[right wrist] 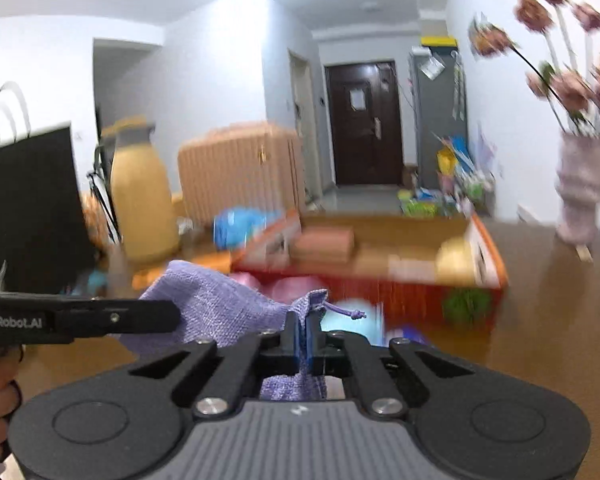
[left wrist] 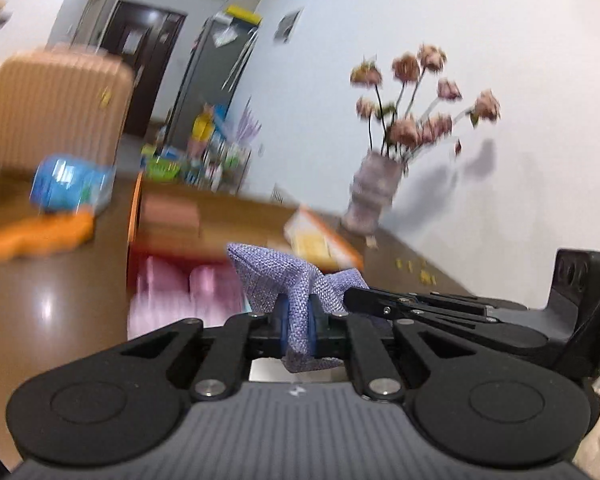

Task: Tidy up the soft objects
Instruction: 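Carry the purple pouch into the box and open the right gripper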

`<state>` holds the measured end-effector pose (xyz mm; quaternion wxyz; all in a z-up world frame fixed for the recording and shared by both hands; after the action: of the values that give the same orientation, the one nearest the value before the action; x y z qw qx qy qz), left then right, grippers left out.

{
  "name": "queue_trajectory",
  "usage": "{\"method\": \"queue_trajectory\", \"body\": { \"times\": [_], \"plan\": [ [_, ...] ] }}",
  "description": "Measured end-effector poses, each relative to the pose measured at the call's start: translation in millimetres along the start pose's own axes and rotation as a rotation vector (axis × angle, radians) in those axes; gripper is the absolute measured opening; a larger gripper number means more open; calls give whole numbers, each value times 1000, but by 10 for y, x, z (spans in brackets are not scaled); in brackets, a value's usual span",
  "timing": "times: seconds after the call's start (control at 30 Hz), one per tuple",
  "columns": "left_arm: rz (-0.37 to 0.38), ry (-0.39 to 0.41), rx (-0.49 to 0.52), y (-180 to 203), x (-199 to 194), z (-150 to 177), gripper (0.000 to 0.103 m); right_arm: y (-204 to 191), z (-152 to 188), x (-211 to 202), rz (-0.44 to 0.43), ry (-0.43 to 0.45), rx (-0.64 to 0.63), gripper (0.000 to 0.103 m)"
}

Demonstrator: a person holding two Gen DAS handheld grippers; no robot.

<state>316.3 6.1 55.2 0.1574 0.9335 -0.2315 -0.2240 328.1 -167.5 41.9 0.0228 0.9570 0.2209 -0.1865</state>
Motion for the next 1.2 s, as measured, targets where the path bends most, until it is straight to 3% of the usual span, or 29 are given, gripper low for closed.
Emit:
{"method": "queue_trajectory", "body": {
  "times": [0.13, 0.2, 0.3, 0.37, 0.47, 0.57, 0.63, 0.73, 0.83, 1.0, 1.1, 1.2],
  "plan": [
    [-70, -29, 11, -360, 731, -616, 10, 313, -602, 757, -5, -26, 2, 3],
    [-121, -71, 38, -545, 1093, -728, 10, 429, -730, 1232, 3, -81, -3, 3],
    [-272, -141, 107, -801, 1525, -699, 12, 544, -707, 1882, 6, -194, 13, 3],
    [-333, -173, 177, -868, 1629, -581, 17, 562, -611, 2166, -7, -263, 26, 3],
    [-322, -171, 224, -888, 1600, -464, 44, 475, -429, 2352, -13, -320, -15, 5],
    [-313, -149, 225, -907, 1480, -498, 46, 421, -319, 2433, -29, -356, -24, 14],
    [-322, -125, 218, -932, 1364, -555, 48, 434, -323, 2404, -39, -367, -13, 16],
    [-341, -83, 206, -881, 1183, -655, 49, 453, -453, 2205, -53, -314, -5, 20],
    [-345, -41, 203, -758, 944, -705, 58, 497, -680, 1878, -64, -221, -10, 31],
    [-317, 21, 204, -506, 541, -636, 74, 669, -949, 1042, -2, -50, 12, 44],
    [-310, 26, 195, -343, 348, -511, 76, 730, -867, 563, 12, 19, 53, 51],
    [-321, 30, 205, -166, 183, -313, 81, 726, -576, 163, 6, 49, 60, 53]
  ]
}}
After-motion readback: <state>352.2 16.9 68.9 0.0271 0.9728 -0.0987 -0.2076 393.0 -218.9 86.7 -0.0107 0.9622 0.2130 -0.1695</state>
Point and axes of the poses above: each gripper's, at about its wrist camera, not at the fingertips, and x roughly the way its jaws point, y to its right, z to its underside, the point moved 6 cm from there along x, roughly the way its jaws point, and after that the axes turned 5 degrees about -x, right-handed, at the moved point
